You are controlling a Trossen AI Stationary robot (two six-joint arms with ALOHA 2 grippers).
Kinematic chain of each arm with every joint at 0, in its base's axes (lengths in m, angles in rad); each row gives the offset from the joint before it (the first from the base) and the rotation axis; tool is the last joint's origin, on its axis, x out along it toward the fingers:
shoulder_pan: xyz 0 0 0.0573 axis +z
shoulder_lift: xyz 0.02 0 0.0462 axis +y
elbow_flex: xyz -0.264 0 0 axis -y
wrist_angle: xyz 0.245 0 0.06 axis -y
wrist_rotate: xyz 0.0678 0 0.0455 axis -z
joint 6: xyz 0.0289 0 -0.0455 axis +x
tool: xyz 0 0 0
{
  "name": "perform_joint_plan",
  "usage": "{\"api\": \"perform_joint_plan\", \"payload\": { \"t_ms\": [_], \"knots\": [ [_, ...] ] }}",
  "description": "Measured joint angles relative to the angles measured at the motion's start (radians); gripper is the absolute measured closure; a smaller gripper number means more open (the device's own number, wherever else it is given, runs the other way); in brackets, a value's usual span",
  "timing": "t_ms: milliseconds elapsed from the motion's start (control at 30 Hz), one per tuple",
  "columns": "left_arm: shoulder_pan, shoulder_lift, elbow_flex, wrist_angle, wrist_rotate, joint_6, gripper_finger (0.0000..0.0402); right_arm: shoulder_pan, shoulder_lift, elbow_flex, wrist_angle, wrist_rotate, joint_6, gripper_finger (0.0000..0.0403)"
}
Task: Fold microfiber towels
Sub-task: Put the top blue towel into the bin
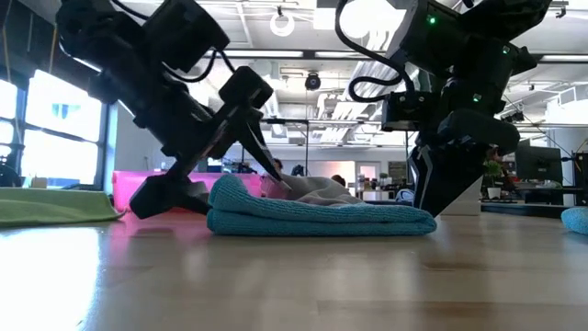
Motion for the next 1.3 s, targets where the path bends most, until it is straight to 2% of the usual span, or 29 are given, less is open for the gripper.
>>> {"api": "perform_joint_plan", "payload": {
  "t_ms": [167,500,567,633,967,1167,1300],
  "knots": [
    [0.011,0.008,0.013,-0.019,0.014,0.037,0.0154,0.0,0.0,0.0,0.001,0.0,0.0,0.0254],
    [0.022,0.006,0.013,-0.041,0.054,0.079,0.0363,0.0,0.0,0.0,0.001,0.0,0.0,0.0254],
    [0.023,-0.005,0.011,-0.043,0.063,0.11,0.039,0.0,0.0,0.0,0.001,0.0,0.0,0.0254],
    [0.028,-0.009,0.012,-0.049,0.068,0.155,0.0391,0.0,0.0,0.0,0.001,0.0,0.0,0.0254],
    [0.146,-0.089,0.037,-0.061,0.234,0.277,0.0398,0.0,0.0,0.0,0.005,0.0,0.0,0.0254],
    [0.224,-0.116,0.139,-0.132,0.291,0.412,0.04,0.0,0.0,0.0,0.008,0.0,0.0,0.0254],
    [0.281,-0.122,0.242,-0.257,0.33,0.512,0.04,0.0,0.0,0.0,0.015,0.0,0.0,0.0254]
  ]
}}
